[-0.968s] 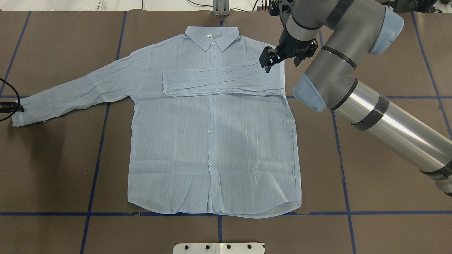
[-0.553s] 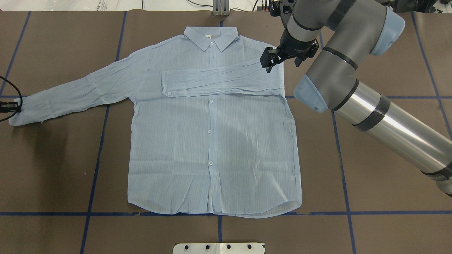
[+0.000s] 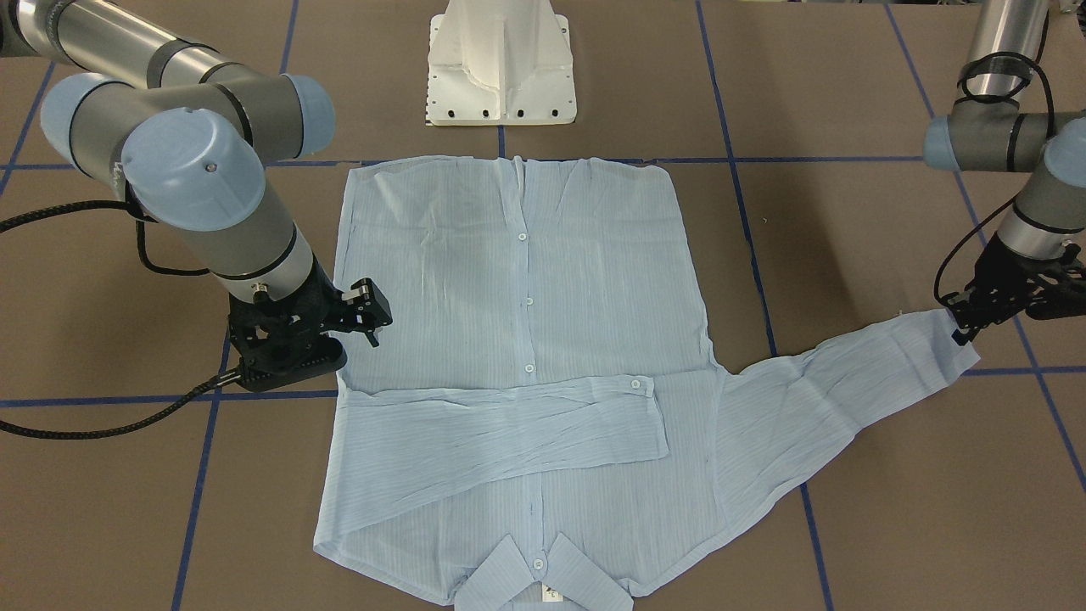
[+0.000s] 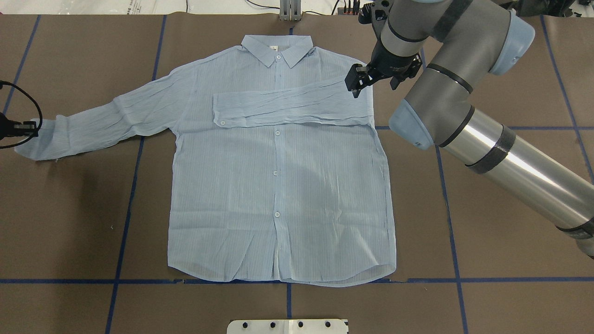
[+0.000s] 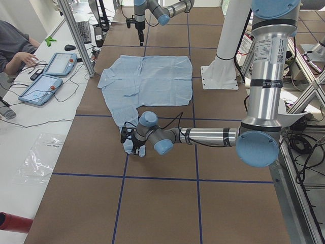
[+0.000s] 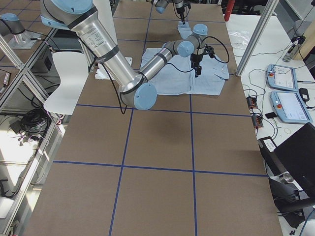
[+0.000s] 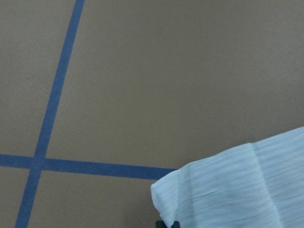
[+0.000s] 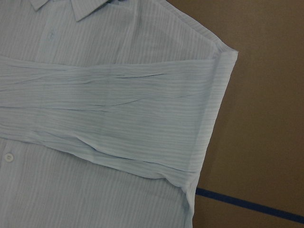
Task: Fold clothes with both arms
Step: 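Move the left gripper to the other sleeve cuff while the right gripper withdraws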
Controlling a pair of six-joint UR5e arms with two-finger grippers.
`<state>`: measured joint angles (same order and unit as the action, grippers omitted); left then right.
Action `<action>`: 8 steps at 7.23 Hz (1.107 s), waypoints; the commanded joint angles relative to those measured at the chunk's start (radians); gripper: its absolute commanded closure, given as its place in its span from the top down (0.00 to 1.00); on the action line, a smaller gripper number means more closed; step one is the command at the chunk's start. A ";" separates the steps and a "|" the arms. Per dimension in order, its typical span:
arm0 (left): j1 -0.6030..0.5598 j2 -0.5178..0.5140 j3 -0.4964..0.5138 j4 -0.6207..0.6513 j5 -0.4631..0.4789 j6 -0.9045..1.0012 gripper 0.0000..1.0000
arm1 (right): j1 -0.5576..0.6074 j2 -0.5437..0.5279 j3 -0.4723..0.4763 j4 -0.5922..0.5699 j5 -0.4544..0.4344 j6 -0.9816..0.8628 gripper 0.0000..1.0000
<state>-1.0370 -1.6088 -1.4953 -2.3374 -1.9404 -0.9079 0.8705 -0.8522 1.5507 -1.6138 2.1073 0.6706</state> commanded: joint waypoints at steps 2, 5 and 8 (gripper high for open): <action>0.000 -0.213 -0.336 0.651 -0.002 0.021 0.00 | 0.019 -0.089 0.060 -0.001 0.005 -0.014 1.00; 0.011 -0.488 -0.319 0.915 -0.088 -0.017 0.00 | 0.090 -0.163 0.072 0.000 0.045 -0.136 1.00; 0.066 -0.749 -0.134 0.902 -0.123 -0.250 0.00 | 0.146 -0.238 0.091 -0.001 0.048 -0.244 1.00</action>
<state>-0.9959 -2.2377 -1.7099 -1.4347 -2.0495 -1.0685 0.9971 -1.0609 1.6378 -1.6151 2.1544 0.4740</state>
